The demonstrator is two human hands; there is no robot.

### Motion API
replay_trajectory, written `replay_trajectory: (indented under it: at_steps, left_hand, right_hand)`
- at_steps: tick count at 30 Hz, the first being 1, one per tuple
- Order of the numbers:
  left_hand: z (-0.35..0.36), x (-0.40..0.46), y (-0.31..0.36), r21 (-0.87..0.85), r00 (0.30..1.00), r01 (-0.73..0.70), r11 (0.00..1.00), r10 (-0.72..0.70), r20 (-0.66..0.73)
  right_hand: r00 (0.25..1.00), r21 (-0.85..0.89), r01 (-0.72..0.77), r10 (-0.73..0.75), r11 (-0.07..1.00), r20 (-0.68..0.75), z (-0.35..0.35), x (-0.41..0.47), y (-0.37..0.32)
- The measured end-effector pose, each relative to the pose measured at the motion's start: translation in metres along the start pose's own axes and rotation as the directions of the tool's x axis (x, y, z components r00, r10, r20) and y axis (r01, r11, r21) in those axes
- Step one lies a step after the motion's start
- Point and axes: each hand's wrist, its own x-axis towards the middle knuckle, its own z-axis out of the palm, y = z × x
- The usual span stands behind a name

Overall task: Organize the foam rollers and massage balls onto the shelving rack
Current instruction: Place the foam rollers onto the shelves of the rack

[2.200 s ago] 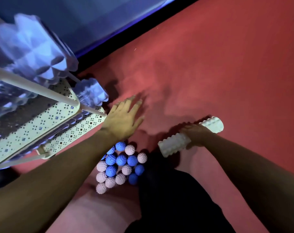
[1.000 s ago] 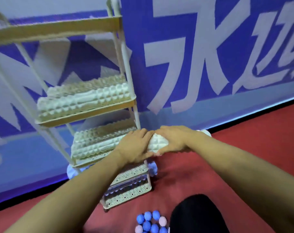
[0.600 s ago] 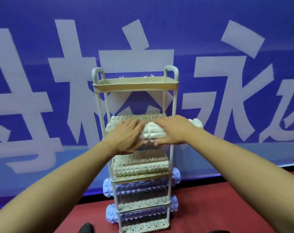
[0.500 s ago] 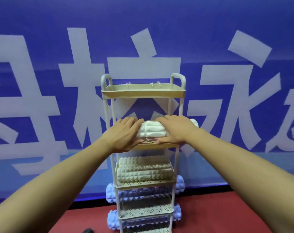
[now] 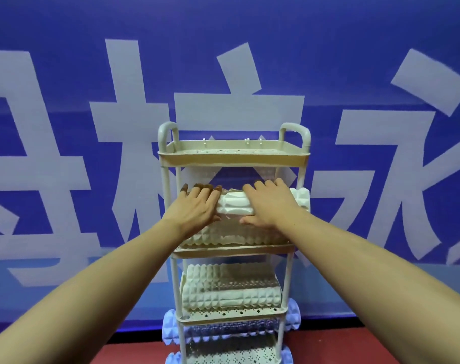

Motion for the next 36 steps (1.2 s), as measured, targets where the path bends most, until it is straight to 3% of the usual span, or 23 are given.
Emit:
replay_trajectory:
  at_steps: [7,11,21,27,32,36]
  left_hand:
    - [0.003,0.014,-0.007,-0.113,0.985,0.007,0.994,0.013,0.172]
    - [0.003,0.012,-0.008,-0.138,0.990,0.014,0.990,0.006,0.141]
    - [0.015,0.019,0.002,-0.219,0.980,0.097,0.971,-0.055,0.191]
    - [0.030,0.013,0.010,-0.306,0.980,0.140,0.942,-0.088,0.179]
    - [0.033,-0.001,0.025,-0.283,0.981,0.188,0.940,-0.168,0.093]
    - [0.031,-0.025,0.043,-0.299,0.963,0.220,0.928,-0.256,-0.087]
  right_hand:
    - [0.998,-0.054,-0.051,0.049,0.997,-0.036,0.007,0.006,-0.017]
    - [0.999,0.001,-0.026,0.026,1.000,-0.045,0.010,0.014,-0.020]
    - [0.970,0.248,-0.053,-0.010,0.967,0.244,0.046,0.034,0.015]
    - [0.990,0.344,-0.069,0.023,0.937,0.138,0.063,0.027,0.012]
    - [0.990,0.267,-0.117,0.092,0.956,0.105,0.059,0.013,0.002]
    - [0.979,0.312,0.007,0.056,0.950,-0.194,0.065,-0.021,-0.009]
